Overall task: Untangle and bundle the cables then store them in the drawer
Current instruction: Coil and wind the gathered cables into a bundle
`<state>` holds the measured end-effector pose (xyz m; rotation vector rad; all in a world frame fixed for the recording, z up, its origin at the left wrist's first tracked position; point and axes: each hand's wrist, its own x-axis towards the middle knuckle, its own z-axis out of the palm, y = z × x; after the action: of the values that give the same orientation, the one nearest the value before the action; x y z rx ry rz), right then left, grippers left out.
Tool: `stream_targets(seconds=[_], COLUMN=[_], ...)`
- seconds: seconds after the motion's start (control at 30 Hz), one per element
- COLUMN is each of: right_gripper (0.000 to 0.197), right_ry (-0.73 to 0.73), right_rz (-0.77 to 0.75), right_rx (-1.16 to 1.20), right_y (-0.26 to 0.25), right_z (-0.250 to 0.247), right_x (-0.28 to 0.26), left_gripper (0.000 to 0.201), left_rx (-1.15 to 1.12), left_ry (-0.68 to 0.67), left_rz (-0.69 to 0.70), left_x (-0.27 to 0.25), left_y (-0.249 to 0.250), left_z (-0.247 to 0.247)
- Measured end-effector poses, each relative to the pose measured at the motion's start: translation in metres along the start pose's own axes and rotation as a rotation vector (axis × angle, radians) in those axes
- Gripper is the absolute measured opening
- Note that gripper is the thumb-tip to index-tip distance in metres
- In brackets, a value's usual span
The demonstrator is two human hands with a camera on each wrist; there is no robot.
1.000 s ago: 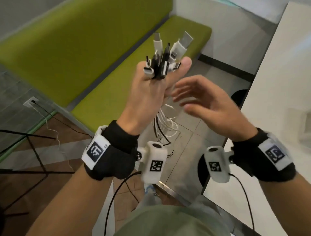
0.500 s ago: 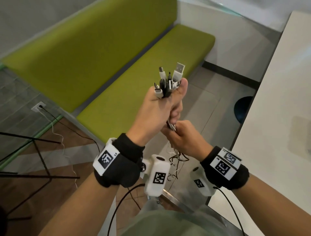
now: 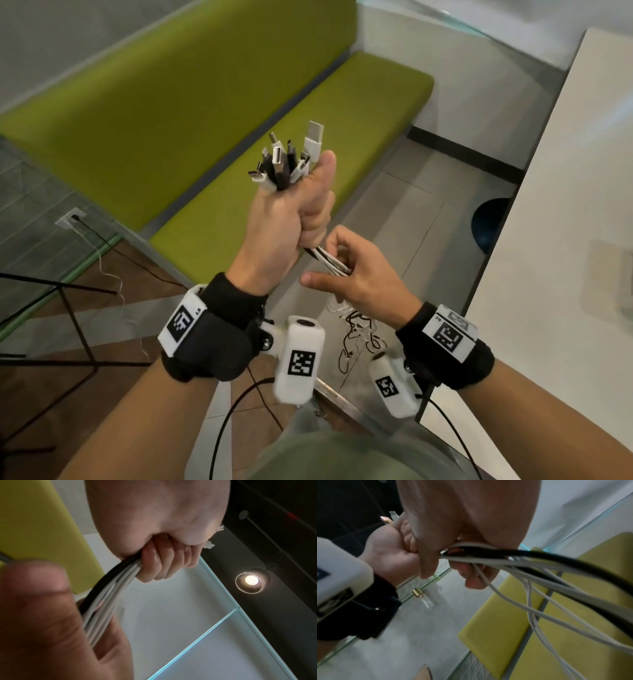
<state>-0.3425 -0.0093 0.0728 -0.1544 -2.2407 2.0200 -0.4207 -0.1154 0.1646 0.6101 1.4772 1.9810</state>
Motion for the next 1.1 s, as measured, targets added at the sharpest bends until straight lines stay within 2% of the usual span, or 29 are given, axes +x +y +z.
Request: stream_targets(seconds=[0.07,0.2,0.27,0.37,0.47,0.57,0.73,0.8,0.87,0.97,1.03,1.1], right_gripper=[0.051,0.086,0.076,0.042,0.030,0.038,0.041,0.035,0.034,0.028,0.026,0.026], right_ry=[-0.017,-0.030,0.010,0.050,0.037,-0.026,-0.027,-0.047,-0.136,-0.182,-0.196,-0.205], right_rz=[-0.001,0.048,0.060,0.054,0.114,0.203,0.318,0.452,0.644,0.834,0.832,0.790], right_rx=[-0.020,-0.052,-0.002,0.046,0.037,-0.059,-0.275,-0.477,-0.689,-0.775,-0.819,-0.975], right_y=[0.005,0.017,0.021,0.026,0.047,0.075,0.102,0.125,0.155,0.182,0.183,0.181], right_z=[0.004,0.006,0.006,0.004,0.000,-0.007,-0.027,-0.030,-0.032,-0.033,-0.031,-0.031], right_x=[0.003,0.004,0.001,-0.002,-0.008,-0.012,0.009,0.012,0.002,-0.011,-0.005,0.005], left_gripper=[0.049,0.049,0.048,0.047,0.044,0.046,0.049,0.048,0.047,0.051,0.058,0.064], left_rx=[0.005,0.074,0.095,0.103,0.142,0.152,0.203,0.222,0.255,0.277,0.316,0.334], left_ry=[-0.007,-0.010,0.010,0.004,0.010,0.003,0.046,0.034,0.010,0.010,0.052,0.051], left_rz=[0.003,-0.001,-0.018,-0.018,0.017,0.064,0.105,0.158,0.240,0.296,0.314,0.312], left_x=[-0.001,-0.006,-0.007,-0.001,0.007,0.014,0.020,0.020,0.022,0.028,0.031,0.031], left_y=[0.000,-0.005,-0.007,-0.006,0.001,0.010,0.015,0.023,0.042,0.067,0.070,0.065], left_z=[-0.002,0.001,0.002,0.003,0.005,0.004,0.004,0.003,0.000,-0.007,-0.007,-0.004])
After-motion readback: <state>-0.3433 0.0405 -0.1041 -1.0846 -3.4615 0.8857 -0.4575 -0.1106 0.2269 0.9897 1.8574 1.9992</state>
